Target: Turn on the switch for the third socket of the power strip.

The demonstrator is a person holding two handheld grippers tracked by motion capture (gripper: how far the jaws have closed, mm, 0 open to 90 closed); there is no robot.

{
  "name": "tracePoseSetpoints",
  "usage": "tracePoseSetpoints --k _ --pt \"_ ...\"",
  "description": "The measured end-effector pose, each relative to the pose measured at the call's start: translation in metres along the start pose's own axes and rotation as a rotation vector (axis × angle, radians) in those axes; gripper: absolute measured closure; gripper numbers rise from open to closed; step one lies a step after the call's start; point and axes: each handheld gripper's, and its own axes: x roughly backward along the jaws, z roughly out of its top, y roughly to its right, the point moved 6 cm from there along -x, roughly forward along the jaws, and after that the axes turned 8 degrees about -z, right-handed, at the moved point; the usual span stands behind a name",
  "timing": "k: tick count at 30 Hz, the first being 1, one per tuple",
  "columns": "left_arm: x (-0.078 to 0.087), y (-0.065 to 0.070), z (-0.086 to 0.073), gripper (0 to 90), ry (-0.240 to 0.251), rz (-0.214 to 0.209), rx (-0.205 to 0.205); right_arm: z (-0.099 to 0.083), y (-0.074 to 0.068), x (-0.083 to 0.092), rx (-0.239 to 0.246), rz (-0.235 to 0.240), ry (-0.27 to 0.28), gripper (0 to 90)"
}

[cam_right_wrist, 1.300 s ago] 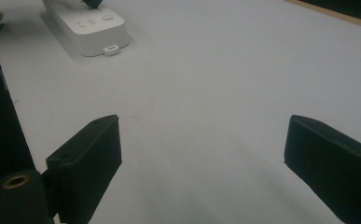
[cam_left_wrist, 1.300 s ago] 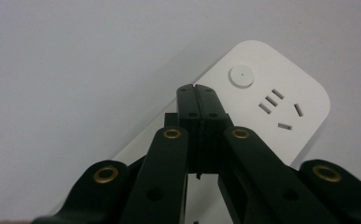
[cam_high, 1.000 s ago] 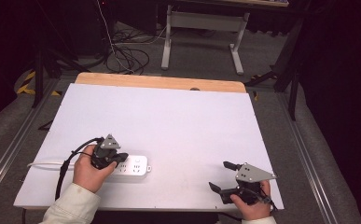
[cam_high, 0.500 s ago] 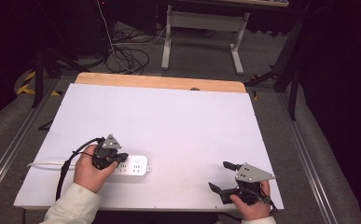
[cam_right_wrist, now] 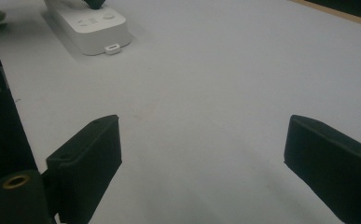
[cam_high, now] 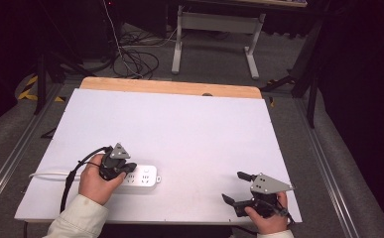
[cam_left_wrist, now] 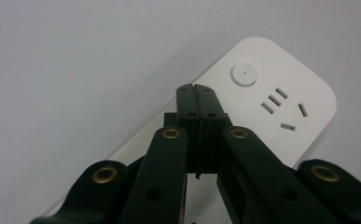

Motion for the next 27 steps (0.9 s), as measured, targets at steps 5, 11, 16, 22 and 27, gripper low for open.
tracePoseSetpoints --k 5,11,16,22,27 --pt "0.005 0.001 0.004 90.0 0.013 -0.012 0.024 0.000 0.001 0.000 0.002 0.001 0.000 11.5" --pt "0.011 0.006 0.011 90.0 0.054 -0.017 0.006 0.000 0.001 0.000 -0.002 -0.001 0.000 11.5" --pt "0.018 0.012 0.015 90.0 0.074 -0.041 -0.003 -0.001 0.001 0.000 -0.003 -0.001 0.001 11.5" --pt "0.029 0.015 0.019 90.0 0.101 -0.034 -0.016 -0.001 0.001 -0.001 -0.001 0.001 -0.001 11.5" --pt "0.035 0.015 0.022 90.0 0.126 -0.032 -0.020 -0.001 0.001 -0.001 -0.004 0.001 -0.001 11.5"
